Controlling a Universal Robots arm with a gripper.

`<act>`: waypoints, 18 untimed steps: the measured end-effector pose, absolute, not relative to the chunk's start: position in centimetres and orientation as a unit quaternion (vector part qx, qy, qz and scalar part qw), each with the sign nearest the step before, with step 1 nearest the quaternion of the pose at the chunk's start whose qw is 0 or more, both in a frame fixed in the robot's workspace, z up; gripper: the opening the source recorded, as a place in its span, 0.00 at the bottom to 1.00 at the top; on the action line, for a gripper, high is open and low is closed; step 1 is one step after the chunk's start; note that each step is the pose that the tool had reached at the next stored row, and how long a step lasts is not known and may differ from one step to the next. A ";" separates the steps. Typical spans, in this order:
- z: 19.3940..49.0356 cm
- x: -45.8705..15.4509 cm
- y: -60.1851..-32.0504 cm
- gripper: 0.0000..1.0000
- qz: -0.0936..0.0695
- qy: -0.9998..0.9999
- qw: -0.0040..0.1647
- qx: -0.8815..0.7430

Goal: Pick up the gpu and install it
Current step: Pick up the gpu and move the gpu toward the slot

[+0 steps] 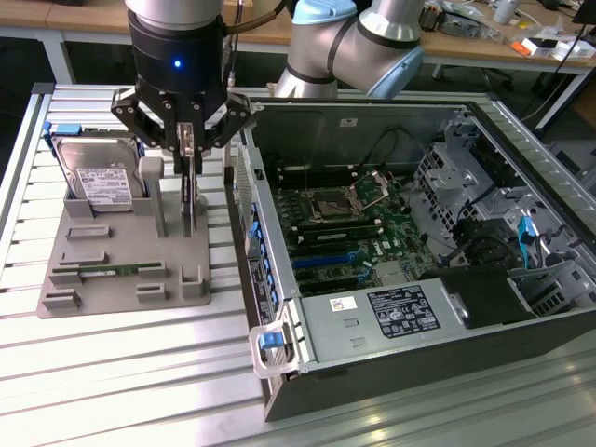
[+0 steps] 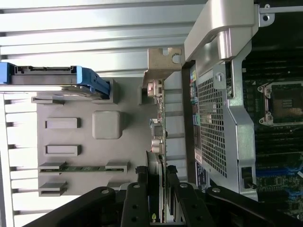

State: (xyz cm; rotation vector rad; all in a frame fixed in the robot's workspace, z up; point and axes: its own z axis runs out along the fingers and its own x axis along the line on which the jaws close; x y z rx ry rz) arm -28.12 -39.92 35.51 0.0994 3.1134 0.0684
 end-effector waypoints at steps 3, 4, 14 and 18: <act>35.6 -28.1 -39.9 0.27 0.022 0.999 0.013 0.032; 35.6 -28.1 -39.9 0.27 0.022 0.999 0.013 0.032; 35.9 -28.1 -39.9 0.27 0.022 0.999 0.013 0.032; 36.0 -28.1 -39.9 0.27 0.022 0.999 0.013 0.032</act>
